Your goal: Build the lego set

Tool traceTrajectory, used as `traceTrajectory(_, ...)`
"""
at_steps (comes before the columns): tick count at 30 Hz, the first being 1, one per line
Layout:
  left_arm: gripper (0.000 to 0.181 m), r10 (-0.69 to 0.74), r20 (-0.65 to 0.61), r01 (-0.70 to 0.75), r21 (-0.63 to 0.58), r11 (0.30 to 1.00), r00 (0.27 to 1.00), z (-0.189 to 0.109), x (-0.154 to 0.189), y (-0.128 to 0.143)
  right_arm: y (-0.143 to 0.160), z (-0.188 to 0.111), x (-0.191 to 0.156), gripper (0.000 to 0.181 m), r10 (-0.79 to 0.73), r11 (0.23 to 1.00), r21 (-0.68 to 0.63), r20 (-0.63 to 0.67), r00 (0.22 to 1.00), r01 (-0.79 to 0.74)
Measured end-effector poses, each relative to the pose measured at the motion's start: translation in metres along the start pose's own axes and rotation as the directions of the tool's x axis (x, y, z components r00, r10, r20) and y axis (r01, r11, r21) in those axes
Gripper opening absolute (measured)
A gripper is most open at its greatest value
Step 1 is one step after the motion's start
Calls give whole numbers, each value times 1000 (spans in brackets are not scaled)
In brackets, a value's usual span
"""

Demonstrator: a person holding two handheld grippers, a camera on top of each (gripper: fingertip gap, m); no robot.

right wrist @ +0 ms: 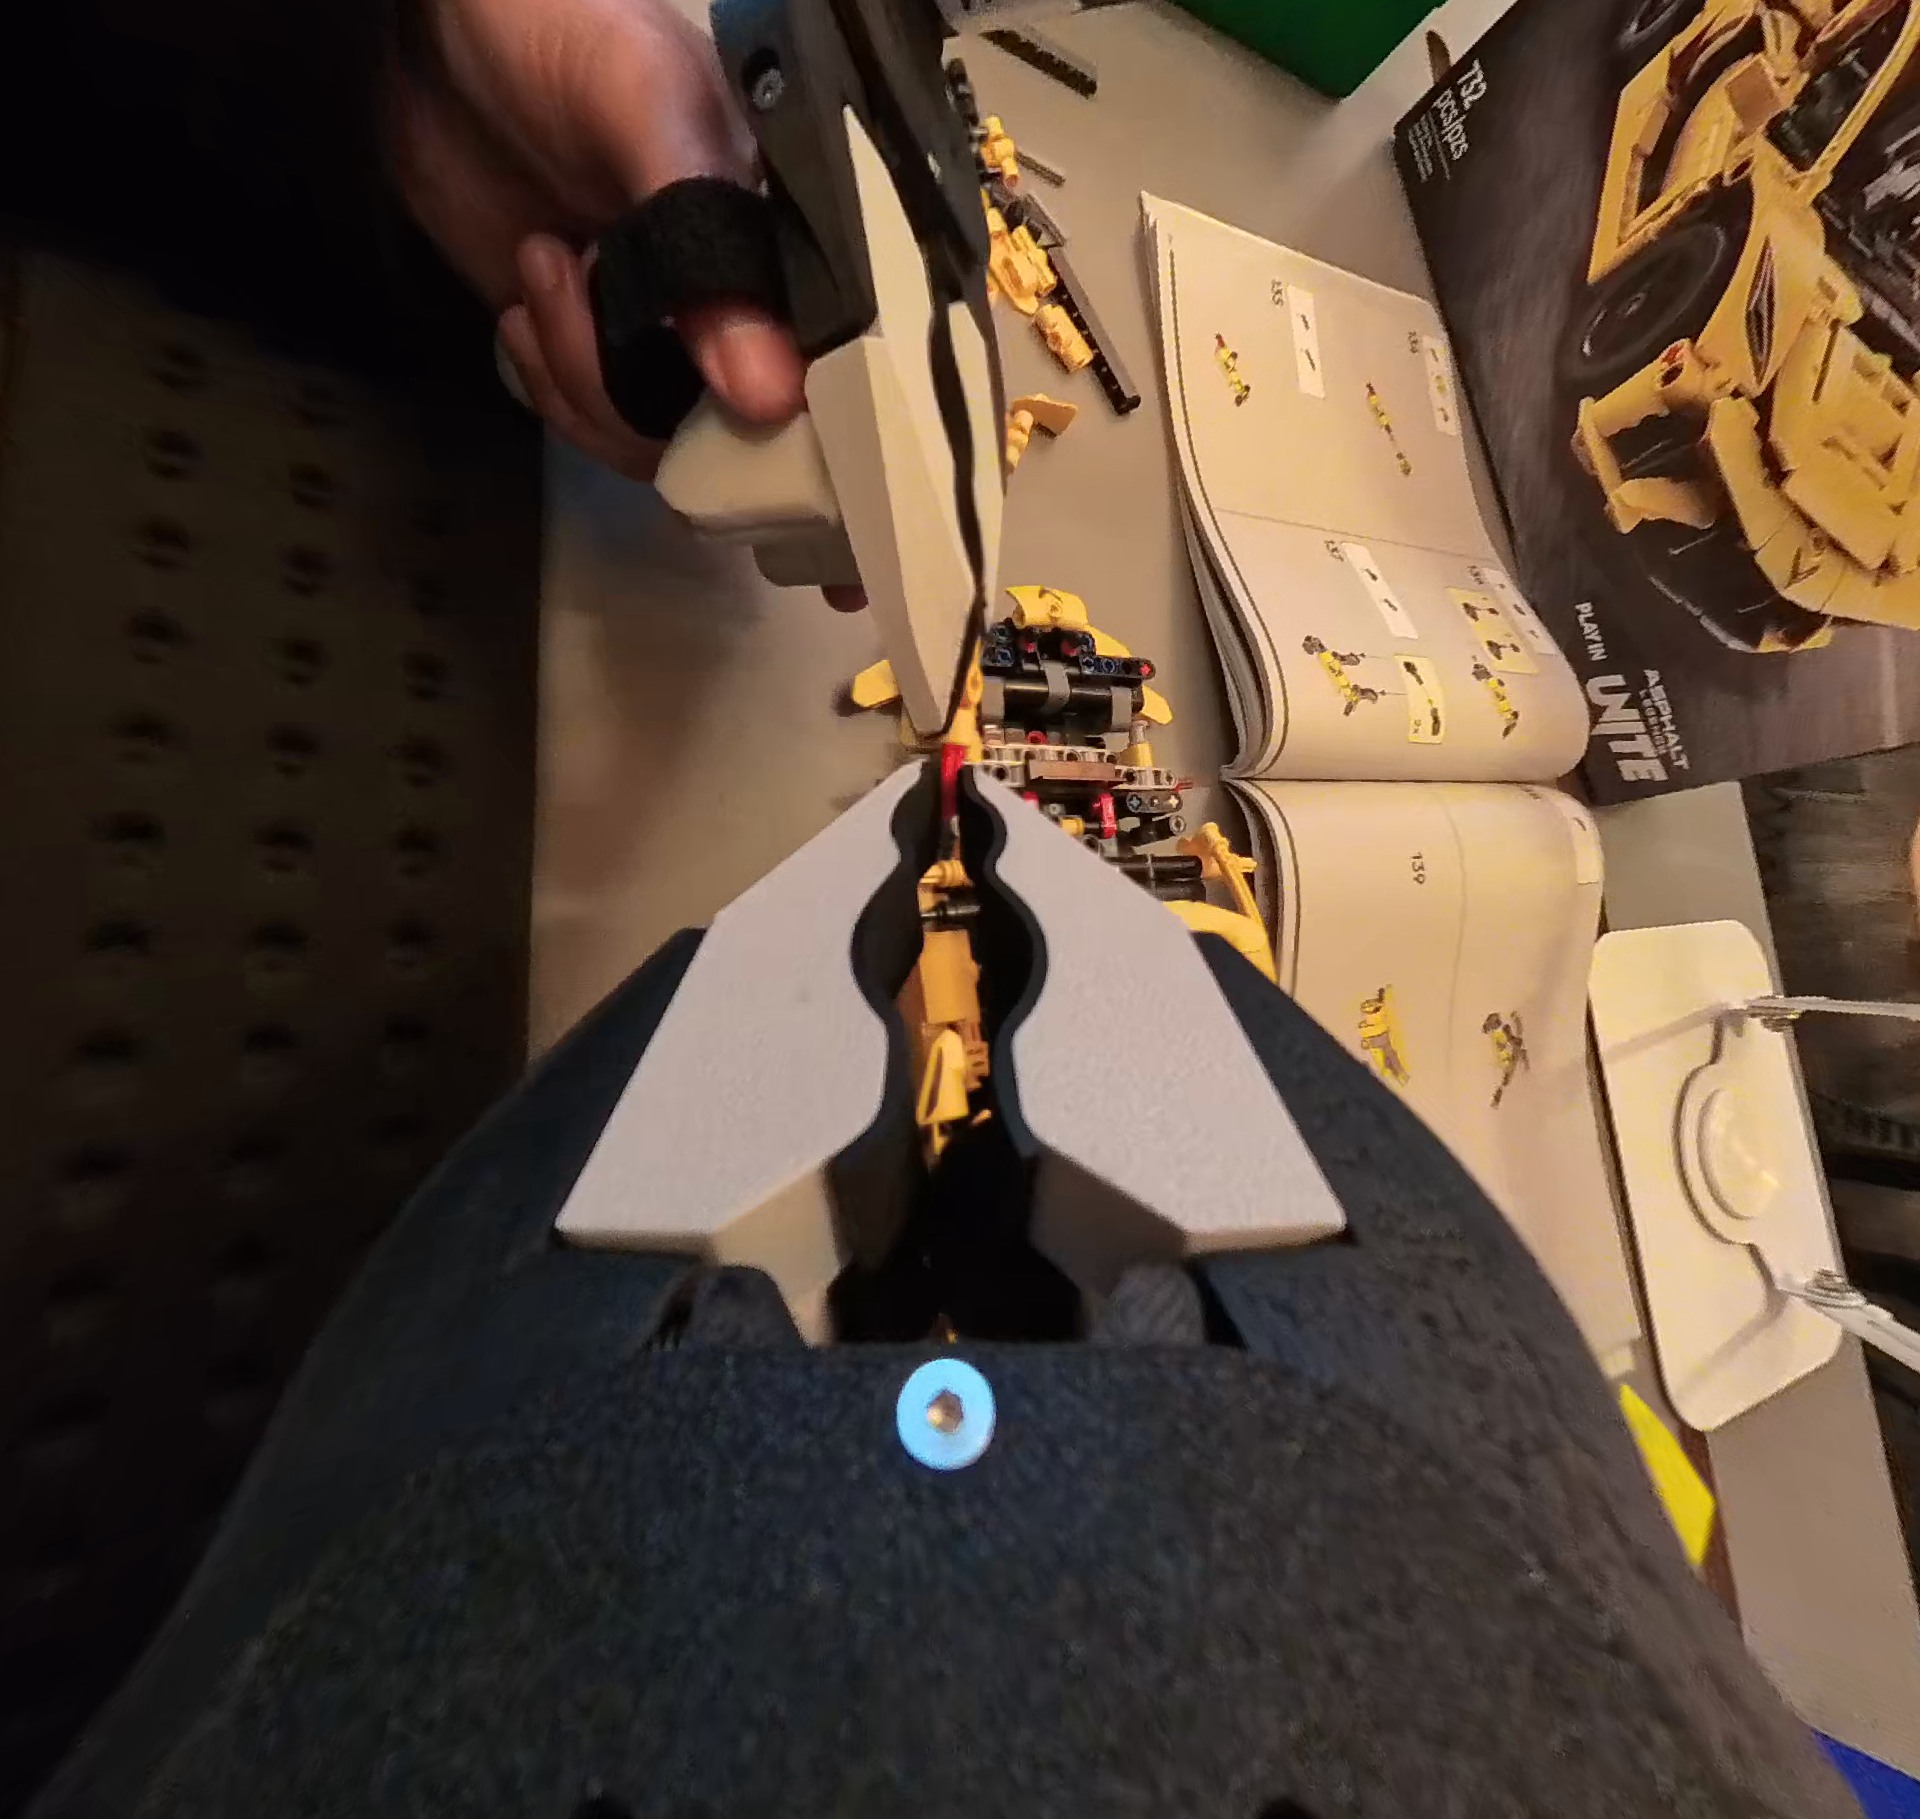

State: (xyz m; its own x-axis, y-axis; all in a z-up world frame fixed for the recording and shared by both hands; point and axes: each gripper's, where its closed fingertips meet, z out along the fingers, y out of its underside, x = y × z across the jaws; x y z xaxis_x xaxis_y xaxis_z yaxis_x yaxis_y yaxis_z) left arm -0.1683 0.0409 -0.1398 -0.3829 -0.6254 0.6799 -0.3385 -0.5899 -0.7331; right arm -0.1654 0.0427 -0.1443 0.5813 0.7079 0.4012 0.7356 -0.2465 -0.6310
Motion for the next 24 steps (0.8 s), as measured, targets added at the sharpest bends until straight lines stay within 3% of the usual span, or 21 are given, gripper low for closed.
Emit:
traceTrajectory(6, 6, -48, -36, 48, -9, 999, 998, 0, 1, 2, -1, 0, -2, 1, 43, 996, 78, 45, 998, -46)
traceTrajectory(10, 7, -102, -122, 108, 44, 993, 987, -3, 10, -8, -10, -6, 3, 3, 171, 957, 220, 105, 980, -191)
traceTrajectory(14, 6, -129, -150, 143, 86, 986, 980, -7, 10, -15, -21, -14, 12, 12, 259, 887, 374, 87, 962, -272)
traceTrajectory(19, 6, -139, -169, 157, 93, 983, 976, -8, 12, -16, -19, -16, 12, 0, 288, 862, 409, 90, 953, -299)
traceTrajectory(22, 7, -121, -128, 134, 97, 986, 984, -10, 8, -16, 6, -14, 2, 0, 314, 901, 277, 112, 943, -333)
traceTrajectory(24, 6, -121, -72, 129, 124, 984, 990, -20, -1, -20, 24, -19, -12, 0, 364, 887, 236, 168, 916, -396)
